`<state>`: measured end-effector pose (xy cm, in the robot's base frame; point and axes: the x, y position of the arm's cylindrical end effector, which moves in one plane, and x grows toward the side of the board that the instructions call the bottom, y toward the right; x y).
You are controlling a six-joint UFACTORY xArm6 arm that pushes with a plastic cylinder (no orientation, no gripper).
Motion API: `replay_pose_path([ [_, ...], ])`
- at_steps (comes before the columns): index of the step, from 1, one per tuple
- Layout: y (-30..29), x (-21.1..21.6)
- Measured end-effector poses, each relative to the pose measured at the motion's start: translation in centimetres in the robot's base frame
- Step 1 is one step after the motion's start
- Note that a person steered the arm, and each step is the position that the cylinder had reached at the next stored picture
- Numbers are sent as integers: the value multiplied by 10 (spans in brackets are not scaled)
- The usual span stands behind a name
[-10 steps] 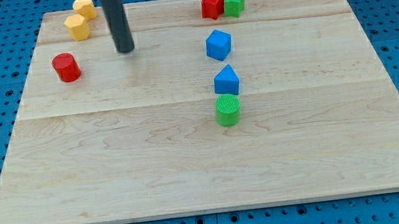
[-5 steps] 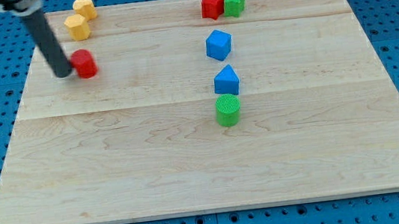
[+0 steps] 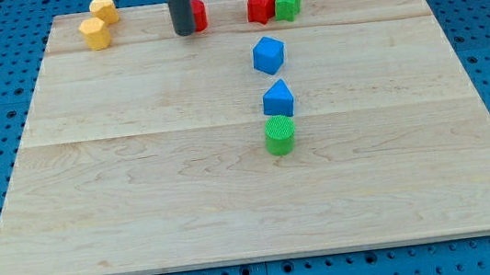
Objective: Move red circle into red star
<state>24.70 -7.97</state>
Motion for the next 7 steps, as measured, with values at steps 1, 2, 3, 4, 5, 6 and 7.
replay_pose_path([
  [1,-11,-14],
  [2,-27,-21],
  [3,-30,-40],
  [4,31,-34],
  [5,60,-24],
  [6,-5,43],
  [7,-15,144],
])
